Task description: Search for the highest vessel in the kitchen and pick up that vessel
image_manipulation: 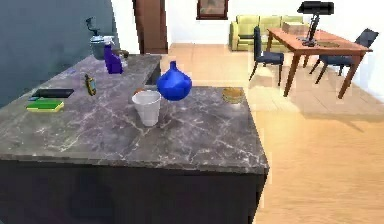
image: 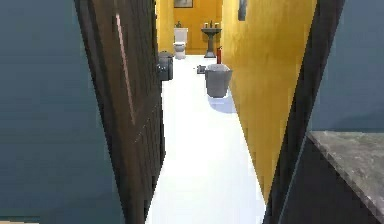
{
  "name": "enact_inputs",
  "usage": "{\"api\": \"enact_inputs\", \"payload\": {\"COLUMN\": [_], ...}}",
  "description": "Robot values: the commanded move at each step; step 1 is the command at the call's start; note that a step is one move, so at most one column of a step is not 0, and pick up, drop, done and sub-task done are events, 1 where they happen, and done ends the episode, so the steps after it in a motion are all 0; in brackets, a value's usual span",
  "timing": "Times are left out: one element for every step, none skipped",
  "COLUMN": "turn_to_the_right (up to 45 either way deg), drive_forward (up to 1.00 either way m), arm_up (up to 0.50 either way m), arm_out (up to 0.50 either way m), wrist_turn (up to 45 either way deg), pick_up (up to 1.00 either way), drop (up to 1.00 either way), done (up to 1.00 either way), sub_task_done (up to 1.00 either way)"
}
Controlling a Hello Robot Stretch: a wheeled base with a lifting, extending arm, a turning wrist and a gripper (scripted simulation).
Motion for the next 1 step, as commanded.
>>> {"api": "enact_inputs", "payload": {"turn_to_the_right": [45.0], "drive_forward": [0.0], "arm_up": [0.0], "arm_out": [0.0], "wrist_turn": [0.0], "pick_up": [0.0], "drop": [0.0], "done": [0.0], "sub_task_done": [0.0]}}
